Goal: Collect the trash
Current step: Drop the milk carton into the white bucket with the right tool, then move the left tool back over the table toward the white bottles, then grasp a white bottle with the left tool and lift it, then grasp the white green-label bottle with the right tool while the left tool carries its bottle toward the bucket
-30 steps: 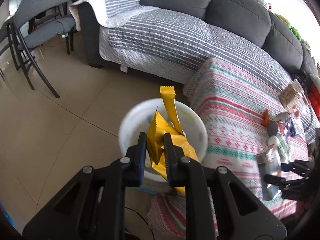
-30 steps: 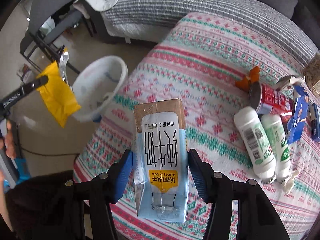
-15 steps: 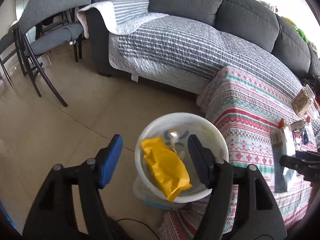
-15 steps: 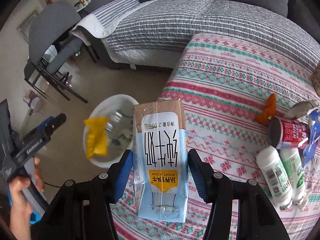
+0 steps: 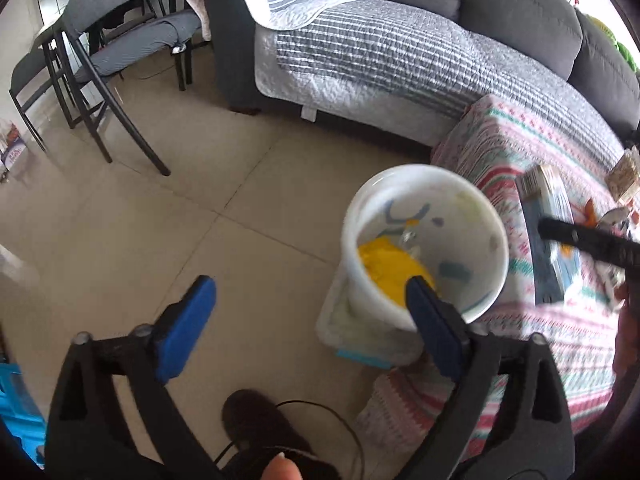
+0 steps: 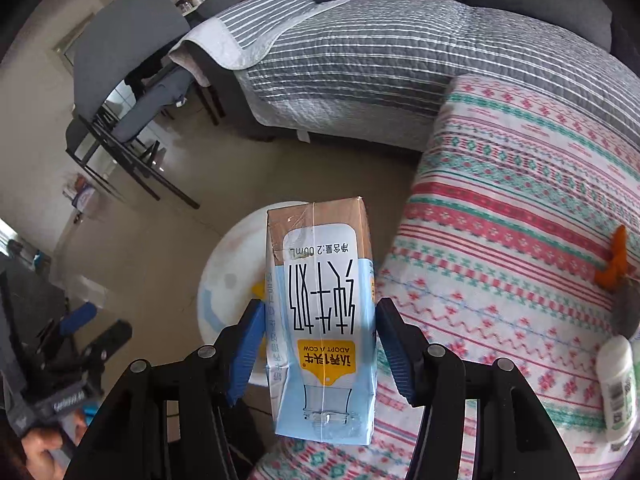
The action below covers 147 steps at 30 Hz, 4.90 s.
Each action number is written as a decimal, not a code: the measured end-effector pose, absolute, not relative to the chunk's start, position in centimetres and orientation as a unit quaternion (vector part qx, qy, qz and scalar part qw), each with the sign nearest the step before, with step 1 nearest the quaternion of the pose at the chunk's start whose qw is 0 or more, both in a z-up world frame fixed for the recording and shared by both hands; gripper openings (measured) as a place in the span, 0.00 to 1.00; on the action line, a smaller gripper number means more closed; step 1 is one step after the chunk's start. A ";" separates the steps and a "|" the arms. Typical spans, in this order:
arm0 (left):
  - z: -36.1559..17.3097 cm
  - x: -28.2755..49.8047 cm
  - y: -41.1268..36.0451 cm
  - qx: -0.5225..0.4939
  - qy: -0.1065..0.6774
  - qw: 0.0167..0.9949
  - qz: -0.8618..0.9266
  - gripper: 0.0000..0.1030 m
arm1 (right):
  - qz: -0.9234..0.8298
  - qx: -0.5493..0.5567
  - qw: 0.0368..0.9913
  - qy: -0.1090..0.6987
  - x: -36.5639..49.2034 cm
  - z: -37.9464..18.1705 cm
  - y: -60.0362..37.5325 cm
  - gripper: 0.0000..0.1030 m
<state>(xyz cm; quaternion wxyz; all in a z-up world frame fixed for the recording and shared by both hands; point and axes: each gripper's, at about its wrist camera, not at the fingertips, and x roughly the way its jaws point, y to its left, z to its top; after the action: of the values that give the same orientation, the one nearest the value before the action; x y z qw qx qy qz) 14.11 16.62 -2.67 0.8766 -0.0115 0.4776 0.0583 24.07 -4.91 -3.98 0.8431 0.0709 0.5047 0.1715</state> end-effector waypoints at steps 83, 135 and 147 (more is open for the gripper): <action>-5.8 17.3 -19.4 -0.002 0.538 0.823 -0.181 0.91 | -0.117 0.127 0.846 0.505 8.7 -1.9 -44.7 0.84; -7.1 17.6 -17.4 0.047 0.574 0.795 -0.193 0.38 | -0.056 0.098 0.834 0.540 14.0 -3.4 -38.4 0.84; -5.1 17.4 -13.0 0.026 0.553 0.814 -0.176 0.38 | -0.020 0.077 0.817 0.572 17.6 -5.5 -33.2 0.74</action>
<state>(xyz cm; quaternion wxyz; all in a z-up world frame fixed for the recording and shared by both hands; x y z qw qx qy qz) 17.36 -13.01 -5.15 0.8139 0.0262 0.5531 -0.1760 17.64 -33.23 -5.46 0.8167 0.0770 0.5716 -0.0202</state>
